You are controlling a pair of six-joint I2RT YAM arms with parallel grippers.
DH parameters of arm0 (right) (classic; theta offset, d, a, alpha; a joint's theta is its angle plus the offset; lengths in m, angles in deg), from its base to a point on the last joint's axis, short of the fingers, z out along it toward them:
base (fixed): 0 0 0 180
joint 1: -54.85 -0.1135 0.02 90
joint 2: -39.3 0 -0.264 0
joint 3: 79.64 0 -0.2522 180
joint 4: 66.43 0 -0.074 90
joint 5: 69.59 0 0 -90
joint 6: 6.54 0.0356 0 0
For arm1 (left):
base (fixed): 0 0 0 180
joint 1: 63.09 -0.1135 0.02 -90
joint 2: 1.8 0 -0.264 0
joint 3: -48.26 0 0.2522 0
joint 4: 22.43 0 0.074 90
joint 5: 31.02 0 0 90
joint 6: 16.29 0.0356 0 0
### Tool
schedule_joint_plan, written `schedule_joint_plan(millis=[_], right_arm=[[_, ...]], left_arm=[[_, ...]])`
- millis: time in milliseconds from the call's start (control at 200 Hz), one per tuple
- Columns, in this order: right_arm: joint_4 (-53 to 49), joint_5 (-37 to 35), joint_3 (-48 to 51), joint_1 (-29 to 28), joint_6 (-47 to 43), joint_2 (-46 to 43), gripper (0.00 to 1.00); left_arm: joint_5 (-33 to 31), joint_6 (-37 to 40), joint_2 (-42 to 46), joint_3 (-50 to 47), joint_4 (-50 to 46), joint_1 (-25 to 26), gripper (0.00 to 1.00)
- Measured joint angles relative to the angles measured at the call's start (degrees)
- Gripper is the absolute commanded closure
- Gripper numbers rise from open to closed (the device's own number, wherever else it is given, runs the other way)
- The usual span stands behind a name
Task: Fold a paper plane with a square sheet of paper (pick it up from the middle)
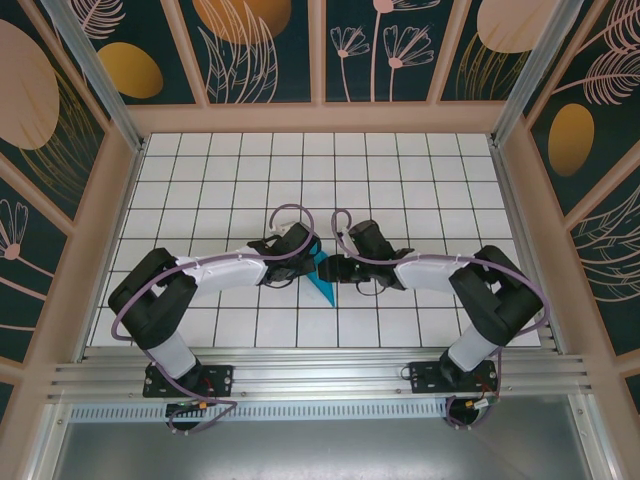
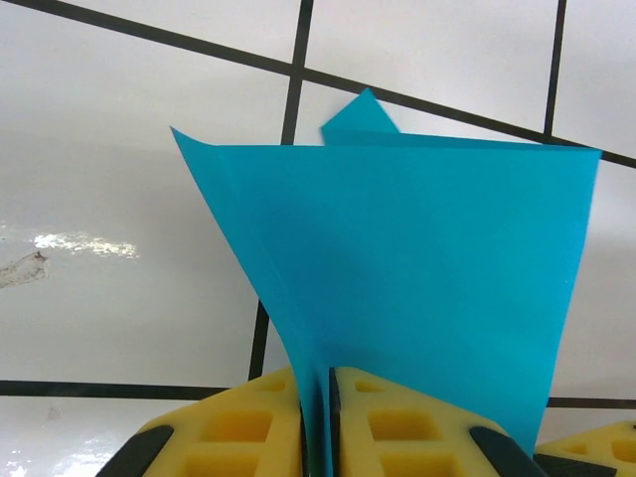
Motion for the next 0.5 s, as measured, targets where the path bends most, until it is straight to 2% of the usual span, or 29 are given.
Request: schedule_joint_plan(millis=[265,500], right_arm=[[-0.5,0.0,-1.0,-1.0,-0.5,0.6,0.6],[-1.9,-0.6,-1.6,-1.7,-1.3,2.4,0.63]], left_arm=[[0.0,0.0,-0.2,0.0,0.0,0.0,0.83],[0.2,0.0,-0.4,0.0,0.5,0.0,0.83]])
